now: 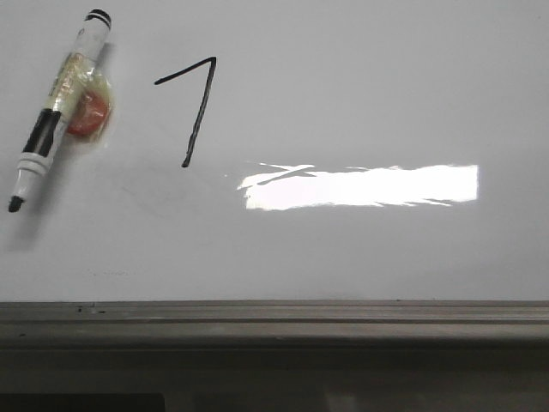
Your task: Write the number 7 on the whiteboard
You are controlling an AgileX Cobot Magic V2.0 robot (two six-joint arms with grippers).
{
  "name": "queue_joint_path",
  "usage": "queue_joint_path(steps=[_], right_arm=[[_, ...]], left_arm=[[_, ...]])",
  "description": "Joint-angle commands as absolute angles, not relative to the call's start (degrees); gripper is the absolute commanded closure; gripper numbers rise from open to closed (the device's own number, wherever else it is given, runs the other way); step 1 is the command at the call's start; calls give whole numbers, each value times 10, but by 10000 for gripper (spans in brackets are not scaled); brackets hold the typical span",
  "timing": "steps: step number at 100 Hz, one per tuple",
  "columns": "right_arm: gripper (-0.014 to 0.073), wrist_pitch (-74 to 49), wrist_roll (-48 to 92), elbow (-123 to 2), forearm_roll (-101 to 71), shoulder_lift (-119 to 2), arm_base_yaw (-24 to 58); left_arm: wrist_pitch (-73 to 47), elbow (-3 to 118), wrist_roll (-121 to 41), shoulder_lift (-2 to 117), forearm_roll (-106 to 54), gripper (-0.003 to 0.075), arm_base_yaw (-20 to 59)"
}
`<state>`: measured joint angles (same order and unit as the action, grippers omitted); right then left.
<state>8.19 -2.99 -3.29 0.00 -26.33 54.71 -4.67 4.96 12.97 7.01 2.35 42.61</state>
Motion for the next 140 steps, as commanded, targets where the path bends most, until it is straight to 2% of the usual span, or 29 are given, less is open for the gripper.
queue_joint_path(steps=[1, 23, 39, 68, 87, 119, 140], right_arm=[[660, 127, -23, -48, 0, -264, 545], [660, 127, -23, -48, 0, -264, 545], [660, 127, -23, -48, 0, -264, 545], [660, 127, -23, -48, 0, -264, 545], [660, 127, -23, -48, 0, -264, 545], [660, 127, -23, -48, 0, -264, 545], [660, 127, -23, -48, 0, -264, 545]], left_arm=[[-7, 65, 131, 75, 25, 739, 423], [-37, 65, 75, 75, 25, 739, 384], [-47, 65, 0, 69, 21, 739, 301], [-49, 40, 0, 16, 11, 739, 131], [-44, -3, 4, -20, 11, 739, 49], [-69, -13, 12, -20, 11, 739, -7], [-173, -13, 113, -20, 4, 739, -8]])
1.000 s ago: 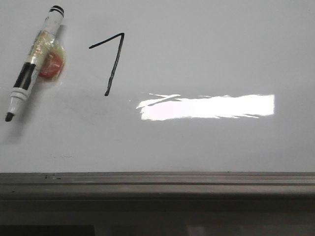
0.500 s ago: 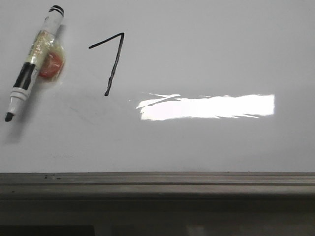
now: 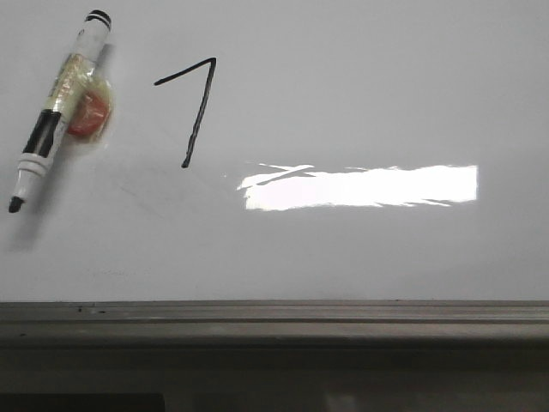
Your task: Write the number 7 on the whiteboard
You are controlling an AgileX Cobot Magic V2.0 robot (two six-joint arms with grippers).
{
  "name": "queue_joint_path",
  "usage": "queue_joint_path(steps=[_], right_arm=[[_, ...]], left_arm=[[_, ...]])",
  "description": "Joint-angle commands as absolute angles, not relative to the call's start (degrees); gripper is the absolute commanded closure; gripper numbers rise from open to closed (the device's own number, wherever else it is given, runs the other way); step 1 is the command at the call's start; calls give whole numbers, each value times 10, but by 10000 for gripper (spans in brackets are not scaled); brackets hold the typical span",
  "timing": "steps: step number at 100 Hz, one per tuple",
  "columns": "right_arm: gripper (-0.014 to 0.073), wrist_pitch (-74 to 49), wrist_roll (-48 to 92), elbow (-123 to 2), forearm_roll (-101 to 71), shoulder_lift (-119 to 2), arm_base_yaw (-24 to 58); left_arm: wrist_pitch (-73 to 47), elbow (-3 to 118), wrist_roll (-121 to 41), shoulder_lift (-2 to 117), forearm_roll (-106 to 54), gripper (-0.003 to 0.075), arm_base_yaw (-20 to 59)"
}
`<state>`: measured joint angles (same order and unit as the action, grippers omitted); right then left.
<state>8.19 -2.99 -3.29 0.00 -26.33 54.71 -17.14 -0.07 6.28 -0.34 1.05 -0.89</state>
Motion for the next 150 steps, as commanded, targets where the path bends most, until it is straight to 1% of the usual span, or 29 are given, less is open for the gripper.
queue_joint_path(steps=[1, 42, 65, 150], right_arm=[[660, 127, -23, -48, 0, -264, 545], [660, 127, -23, -48, 0, -264, 545], [660, 127, -23, -48, 0, -264, 545], [660, 127, -23, -48, 0, -264, 545]], left_arm=[[-178, -13, 115, -20, 4, 739, -8], [-176, -13, 111, -21, 8, 739, -8], [-161, -14, 9, -21, 30, 739, -8], [-162, -14, 10, -20, 30, 739, -8]])
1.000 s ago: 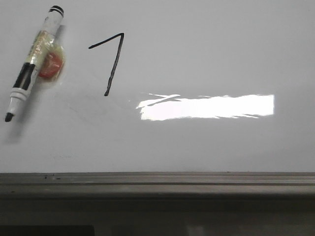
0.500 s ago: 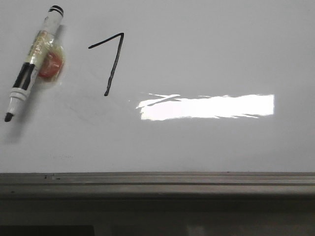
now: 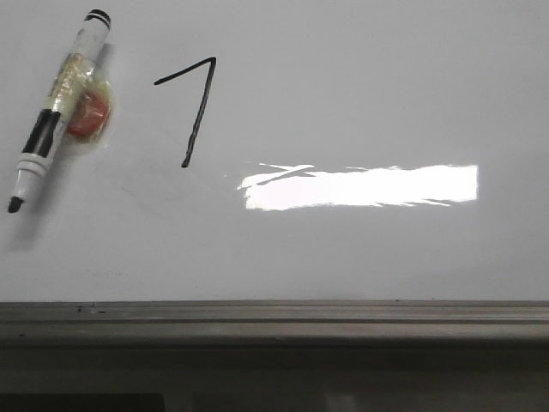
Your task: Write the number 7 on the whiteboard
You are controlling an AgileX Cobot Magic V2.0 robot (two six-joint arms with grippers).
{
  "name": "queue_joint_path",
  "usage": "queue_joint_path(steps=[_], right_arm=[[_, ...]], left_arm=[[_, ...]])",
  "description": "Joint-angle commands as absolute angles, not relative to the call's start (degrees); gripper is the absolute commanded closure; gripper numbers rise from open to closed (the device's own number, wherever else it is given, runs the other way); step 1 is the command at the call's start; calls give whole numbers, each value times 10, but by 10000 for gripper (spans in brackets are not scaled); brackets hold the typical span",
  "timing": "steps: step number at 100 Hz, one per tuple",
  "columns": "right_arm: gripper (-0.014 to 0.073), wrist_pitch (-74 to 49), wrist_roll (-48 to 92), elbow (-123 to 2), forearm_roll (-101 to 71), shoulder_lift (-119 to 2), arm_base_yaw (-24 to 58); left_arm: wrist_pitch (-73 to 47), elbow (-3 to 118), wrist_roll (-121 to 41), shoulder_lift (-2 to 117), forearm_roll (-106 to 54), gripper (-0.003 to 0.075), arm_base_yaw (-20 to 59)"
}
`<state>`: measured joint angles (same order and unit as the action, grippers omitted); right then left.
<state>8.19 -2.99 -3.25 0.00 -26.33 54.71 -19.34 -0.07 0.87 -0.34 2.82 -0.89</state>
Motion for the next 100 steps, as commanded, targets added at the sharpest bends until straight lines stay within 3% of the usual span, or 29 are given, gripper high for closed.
queue_joint_path(steps=[1, 63, 77, 100], right_arm=[[660, 127, -23, -48, 0, -264, 545], [660, 127, -23, -48, 3, -264, 526], [660, 128, -23, -48, 3, -264, 453], [660, 174, -23, -18, 3, -264, 245]], left_arm=[[-162, -14, 10, -20, 30, 739, -8], [-162, -14, 10, -20, 30, 739, -8], [-162, -14, 10, -20, 30, 739, -8], [-162, -14, 10, -20, 30, 739, -8]])
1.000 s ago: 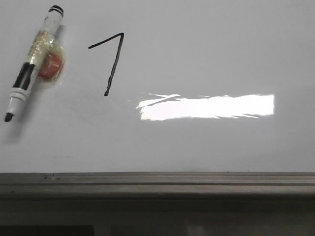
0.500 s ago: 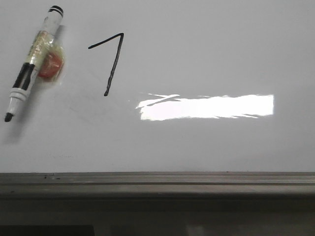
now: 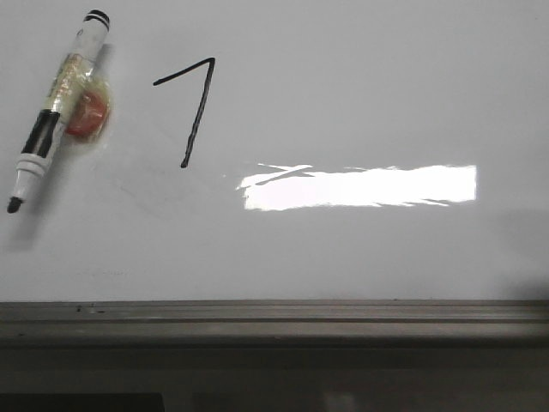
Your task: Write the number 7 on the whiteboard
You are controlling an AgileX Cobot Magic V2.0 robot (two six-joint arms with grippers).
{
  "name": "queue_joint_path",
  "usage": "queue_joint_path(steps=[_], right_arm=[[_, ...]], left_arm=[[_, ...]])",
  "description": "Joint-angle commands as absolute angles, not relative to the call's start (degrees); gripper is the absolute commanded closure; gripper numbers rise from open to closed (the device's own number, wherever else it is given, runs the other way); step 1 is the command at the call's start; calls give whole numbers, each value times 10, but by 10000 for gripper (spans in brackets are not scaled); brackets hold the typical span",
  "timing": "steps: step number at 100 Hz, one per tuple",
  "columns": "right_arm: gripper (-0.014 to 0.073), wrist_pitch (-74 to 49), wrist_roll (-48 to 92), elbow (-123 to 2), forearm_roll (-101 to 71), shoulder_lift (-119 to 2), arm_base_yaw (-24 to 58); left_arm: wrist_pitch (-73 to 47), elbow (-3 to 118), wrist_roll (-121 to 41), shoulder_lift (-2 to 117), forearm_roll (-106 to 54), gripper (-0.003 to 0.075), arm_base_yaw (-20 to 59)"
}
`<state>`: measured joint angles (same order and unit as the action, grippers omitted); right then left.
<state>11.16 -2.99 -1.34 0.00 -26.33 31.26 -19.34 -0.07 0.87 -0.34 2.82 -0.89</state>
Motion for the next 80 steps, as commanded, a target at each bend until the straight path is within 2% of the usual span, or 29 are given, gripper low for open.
queue_joint_path(steps=[1, 22, 46, 57, 80], right_arm=[[660, 177, -23, -17, 3, -264, 234], [660, 178, -24, -13, 0, -264, 115], [660, 187, -24, 26, 3, -183, 57], [660, 128, -24, 23, 14, -134, 31], [660, 110, -24, 23, 23, -83, -12]], left_arm=[[-162, -14, 10, -20, 30, 739, -8], [-162, -14, 10, -20, 30, 739, -8], [-162, -14, 10, -20, 30, 739, -8], [-162, -14, 10, -20, 30, 739, -8], [-162, -14, 10, -20, 30, 739, -8]])
